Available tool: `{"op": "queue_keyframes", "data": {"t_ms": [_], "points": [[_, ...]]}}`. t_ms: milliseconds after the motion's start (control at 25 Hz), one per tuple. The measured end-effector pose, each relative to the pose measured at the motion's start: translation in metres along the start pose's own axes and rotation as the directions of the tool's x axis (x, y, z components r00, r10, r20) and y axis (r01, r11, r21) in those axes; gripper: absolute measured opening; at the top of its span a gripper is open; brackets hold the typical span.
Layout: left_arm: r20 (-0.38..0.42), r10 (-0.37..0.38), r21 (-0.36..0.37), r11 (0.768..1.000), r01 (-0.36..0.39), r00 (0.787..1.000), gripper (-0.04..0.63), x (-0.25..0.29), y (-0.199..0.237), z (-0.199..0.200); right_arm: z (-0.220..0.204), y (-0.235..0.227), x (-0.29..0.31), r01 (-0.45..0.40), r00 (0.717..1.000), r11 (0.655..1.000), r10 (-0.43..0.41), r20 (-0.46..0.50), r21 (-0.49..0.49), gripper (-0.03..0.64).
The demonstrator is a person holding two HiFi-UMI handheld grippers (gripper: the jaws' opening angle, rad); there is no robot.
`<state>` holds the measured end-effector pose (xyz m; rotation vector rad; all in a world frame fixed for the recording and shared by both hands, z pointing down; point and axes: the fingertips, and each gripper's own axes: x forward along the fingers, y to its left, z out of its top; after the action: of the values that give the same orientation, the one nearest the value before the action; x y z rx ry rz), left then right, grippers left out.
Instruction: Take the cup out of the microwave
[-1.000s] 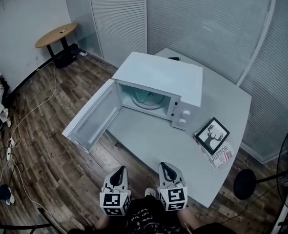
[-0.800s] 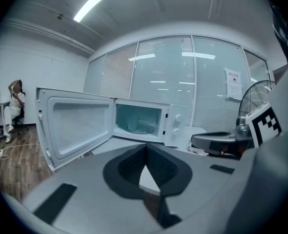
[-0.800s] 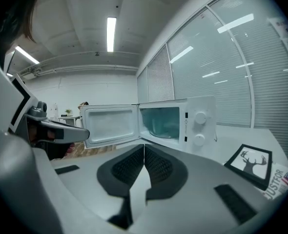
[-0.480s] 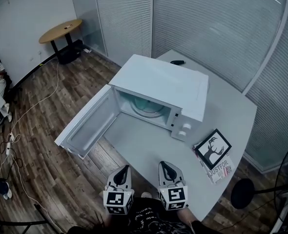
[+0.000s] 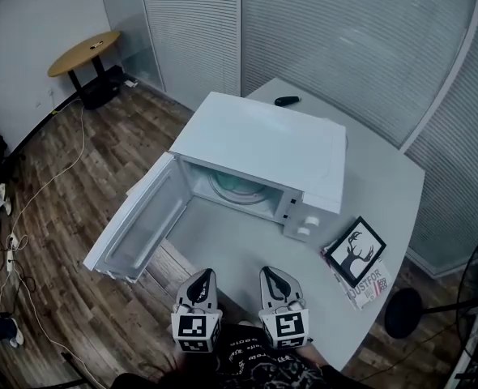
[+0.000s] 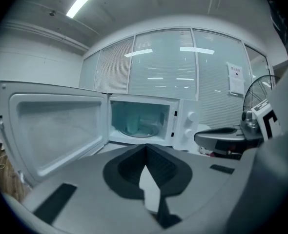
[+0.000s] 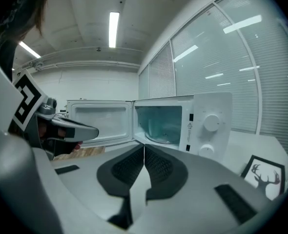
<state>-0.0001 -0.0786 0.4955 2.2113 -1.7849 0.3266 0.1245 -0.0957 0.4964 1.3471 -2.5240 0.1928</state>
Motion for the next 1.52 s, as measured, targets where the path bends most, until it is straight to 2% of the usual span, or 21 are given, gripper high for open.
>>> {"op": "queue_keyframes", "data": {"t_ms": [360, 880, 920, 960, 1000, 1120, 1200, 1520], "points": [[0.008, -0.069, 0.025, 0.997, 0.069, 0.998, 0.006, 0.048, 0.033, 0.027, 0.019, -0.023, 0.054, 0.116, 0.993, 0.990, -0.115, -0.017, 0.079, 0.006], [0.015, -0.160, 0.047, 0.986, 0.159, 0.987, 0.006, 0.096, 0.073, 0.045, 0.031, -0.026, 0.117, 0.173, 0.985, 0.974, -0.168, -0.047, 0.145, 0.010], [0.016, -0.168, 0.049, 0.985, 0.167, 0.986, 0.006, 0.099, 0.075, 0.045, 0.031, -0.025, 0.122, 0.170, 0.985, 0.974, -0.164, -0.050, 0.149, 0.030], [0.015, -0.177, 0.050, 0.983, 0.176, 0.984, 0.006, 0.101, 0.077, 0.045, 0.031, -0.023, 0.127, 0.166, 0.986, 0.974, -0.159, -0.054, 0.153, 0.091], [0.013, -0.185, 0.050, 0.982, 0.184, 0.983, 0.006, 0.103, 0.079, 0.045, 0.031, -0.022, 0.132, 0.161, 0.986, 0.974, -0.154, -0.057, 0.157, 0.123], [-0.007, -0.203, 0.046, 0.978, 0.203, 0.979, 0.006, 0.106, 0.084, 0.042, 0.034, -0.018, 0.145, 0.155, 0.988, 0.975, -0.148, -0.053, 0.161, 0.147], [-0.005, -0.217, 0.052, 0.975, 0.217, 0.976, 0.006, 0.108, 0.087, 0.045, 0.037, -0.014, 0.154, 0.145, 0.989, 0.975, -0.138, -0.050, 0.169, 0.200], [0.020, -0.262, 0.065, 0.963, 0.260, 0.965, 0.006, 0.116, 0.091, 0.052, 0.038, -0.012, 0.182, 0.143, 0.989, 0.972, -0.133, -0.064, 0.189, 0.267]]}}
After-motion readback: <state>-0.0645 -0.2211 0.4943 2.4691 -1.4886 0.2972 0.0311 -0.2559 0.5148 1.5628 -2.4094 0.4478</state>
